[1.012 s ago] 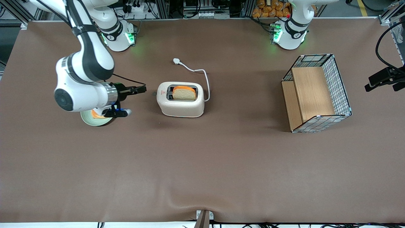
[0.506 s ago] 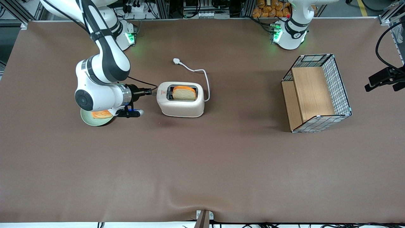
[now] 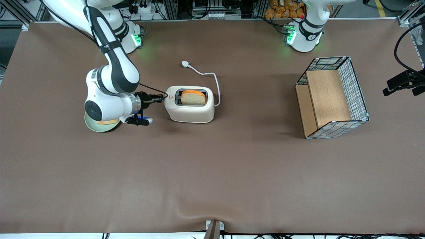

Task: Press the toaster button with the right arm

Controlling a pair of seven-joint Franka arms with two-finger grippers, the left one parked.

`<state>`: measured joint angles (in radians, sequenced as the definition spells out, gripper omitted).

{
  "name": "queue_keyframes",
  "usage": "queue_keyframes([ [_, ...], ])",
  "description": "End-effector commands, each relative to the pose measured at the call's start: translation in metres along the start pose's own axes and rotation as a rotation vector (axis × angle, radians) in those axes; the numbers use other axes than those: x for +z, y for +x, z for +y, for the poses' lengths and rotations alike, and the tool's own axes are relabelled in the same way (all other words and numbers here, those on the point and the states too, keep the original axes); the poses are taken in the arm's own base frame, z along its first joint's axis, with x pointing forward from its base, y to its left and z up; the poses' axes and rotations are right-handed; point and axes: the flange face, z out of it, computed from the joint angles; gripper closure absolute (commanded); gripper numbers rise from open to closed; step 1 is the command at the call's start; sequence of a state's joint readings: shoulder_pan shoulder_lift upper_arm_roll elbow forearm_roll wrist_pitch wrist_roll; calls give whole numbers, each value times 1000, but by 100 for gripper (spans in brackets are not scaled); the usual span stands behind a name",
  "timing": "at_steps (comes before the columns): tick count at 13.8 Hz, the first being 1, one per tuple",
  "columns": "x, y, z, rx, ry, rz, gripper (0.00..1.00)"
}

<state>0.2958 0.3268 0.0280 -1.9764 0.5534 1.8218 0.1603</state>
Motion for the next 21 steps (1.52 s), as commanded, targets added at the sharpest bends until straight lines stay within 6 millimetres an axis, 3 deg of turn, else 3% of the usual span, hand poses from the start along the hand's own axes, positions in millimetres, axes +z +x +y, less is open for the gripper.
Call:
queue_keyframes([
  [1, 8, 4, 2, 27, 26, -7, 96],
  [21, 64, 51, 37, 116, 58, -25, 95],
])
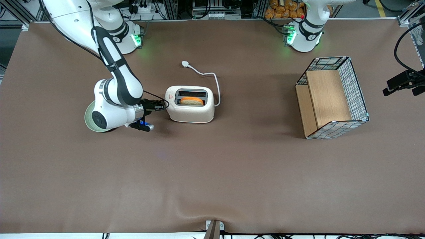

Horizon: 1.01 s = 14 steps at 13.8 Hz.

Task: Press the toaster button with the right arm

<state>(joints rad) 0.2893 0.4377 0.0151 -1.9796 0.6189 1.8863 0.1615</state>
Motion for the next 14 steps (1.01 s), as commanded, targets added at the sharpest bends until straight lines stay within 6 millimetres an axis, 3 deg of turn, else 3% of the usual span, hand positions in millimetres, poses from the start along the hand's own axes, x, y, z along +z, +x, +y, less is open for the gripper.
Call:
queue_keyframes([
  [1, 24, 18, 11, 24, 9, 5, 95],
  [5, 7, 8, 1, 15, 18, -3, 93],
  [10, -45, -4, -9, 6, 38, -43, 87],
  [11, -55, -3, -6, 6, 43, -41, 69],
  [12, -67, 0, -3, 4, 39, -20, 31],
  [13, -77, 2, 5, 5, 26, -3, 0],
  [14, -89, 4, 11, 3, 22, 9, 0],
])
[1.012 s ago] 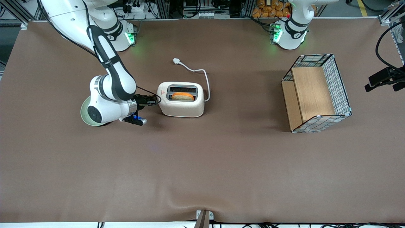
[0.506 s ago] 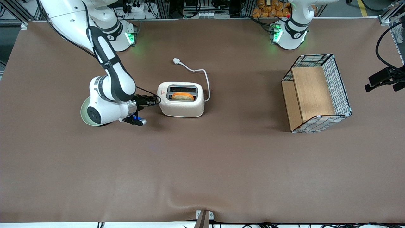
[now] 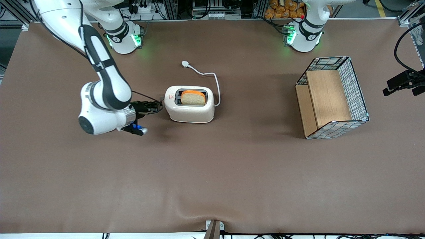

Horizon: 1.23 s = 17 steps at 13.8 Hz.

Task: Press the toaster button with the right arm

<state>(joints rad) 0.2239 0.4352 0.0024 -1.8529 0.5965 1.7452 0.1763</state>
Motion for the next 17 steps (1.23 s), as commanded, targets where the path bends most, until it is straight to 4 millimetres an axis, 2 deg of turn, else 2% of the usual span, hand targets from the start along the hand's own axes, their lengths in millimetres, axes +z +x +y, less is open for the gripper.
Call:
queue_keyframes([
  [1, -37, -1, 13, -3, -22, 10, 0],
  [5, -83, -1, 32, -11, -80, 68, 0],
  [8, -118, -10, 45, -52, -122, 155, 0],
  [11, -166, -42, 44, -92, -202, 286, 0],
  [14, -219, -76, 73, -122, -218, 399, 0],
  [17, -255, -114, 76, -160, -320, 495, 0],
])
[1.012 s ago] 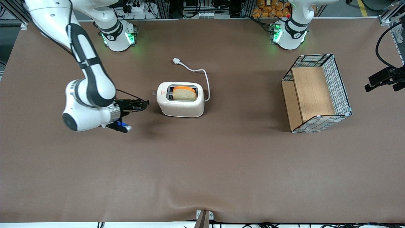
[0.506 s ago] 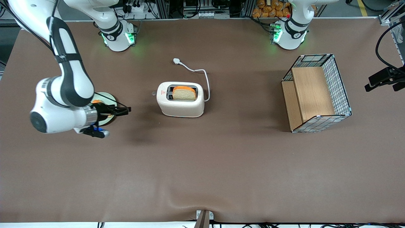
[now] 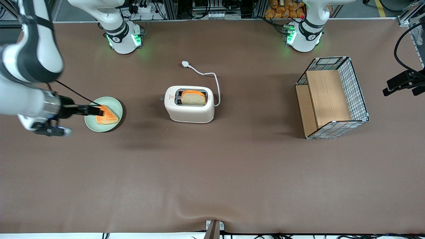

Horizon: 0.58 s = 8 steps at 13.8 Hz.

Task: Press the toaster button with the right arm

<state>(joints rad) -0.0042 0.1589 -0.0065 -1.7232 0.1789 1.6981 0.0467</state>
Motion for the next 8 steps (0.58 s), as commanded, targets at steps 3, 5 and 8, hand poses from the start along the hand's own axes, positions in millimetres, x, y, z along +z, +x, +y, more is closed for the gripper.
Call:
queue_keyframes([
  [3, -73, -39, 14, -37, -125, 167, 0],
  [5, -93, -50, 21, -39, -126, 192, 0],
  [8, -112, -75, 23, -59, -130, 147, 0],
])
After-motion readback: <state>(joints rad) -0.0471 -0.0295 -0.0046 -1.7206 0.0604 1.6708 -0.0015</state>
